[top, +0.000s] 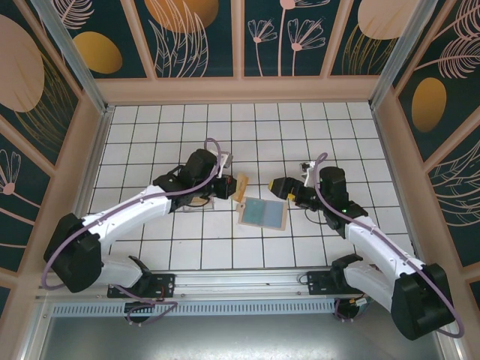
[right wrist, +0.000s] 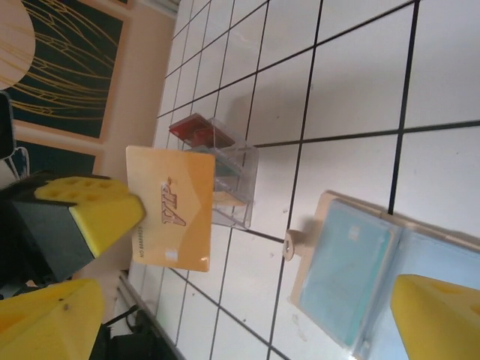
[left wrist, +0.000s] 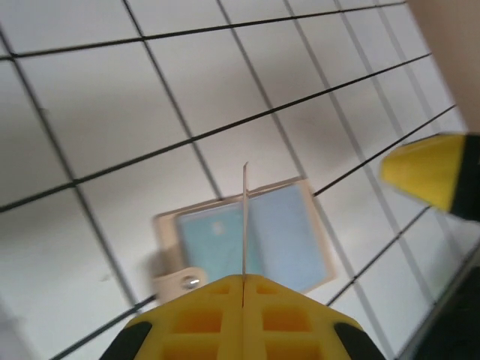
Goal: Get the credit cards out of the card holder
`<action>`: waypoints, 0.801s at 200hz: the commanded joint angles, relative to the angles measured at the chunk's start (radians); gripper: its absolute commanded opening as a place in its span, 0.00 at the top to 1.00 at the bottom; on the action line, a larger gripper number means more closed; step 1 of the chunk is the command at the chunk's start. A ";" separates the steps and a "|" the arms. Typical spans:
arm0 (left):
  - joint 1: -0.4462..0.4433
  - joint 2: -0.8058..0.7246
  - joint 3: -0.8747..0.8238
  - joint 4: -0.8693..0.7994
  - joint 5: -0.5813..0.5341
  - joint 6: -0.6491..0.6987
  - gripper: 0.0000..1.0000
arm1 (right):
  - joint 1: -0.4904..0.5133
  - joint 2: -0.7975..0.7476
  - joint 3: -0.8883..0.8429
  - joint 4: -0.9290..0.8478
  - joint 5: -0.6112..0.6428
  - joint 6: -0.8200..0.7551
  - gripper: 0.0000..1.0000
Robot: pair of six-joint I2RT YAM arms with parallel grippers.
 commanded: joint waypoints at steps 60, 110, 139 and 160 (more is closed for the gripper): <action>-0.002 -0.203 -0.055 -0.231 -0.243 0.752 1.00 | 0.129 -0.059 0.067 -0.016 0.257 -0.059 0.01; -0.003 -0.297 -0.152 -0.273 -0.343 1.060 1.00 | 0.157 -0.070 0.069 -0.011 0.336 -0.092 0.01; -0.003 -0.322 -0.207 -0.250 -0.463 1.204 1.00 | 0.158 -0.057 0.071 -0.010 0.341 -0.090 0.01; -0.003 -0.324 -0.239 -0.184 -0.503 1.251 1.00 | 0.158 -0.043 0.072 -0.005 0.340 -0.085 0.01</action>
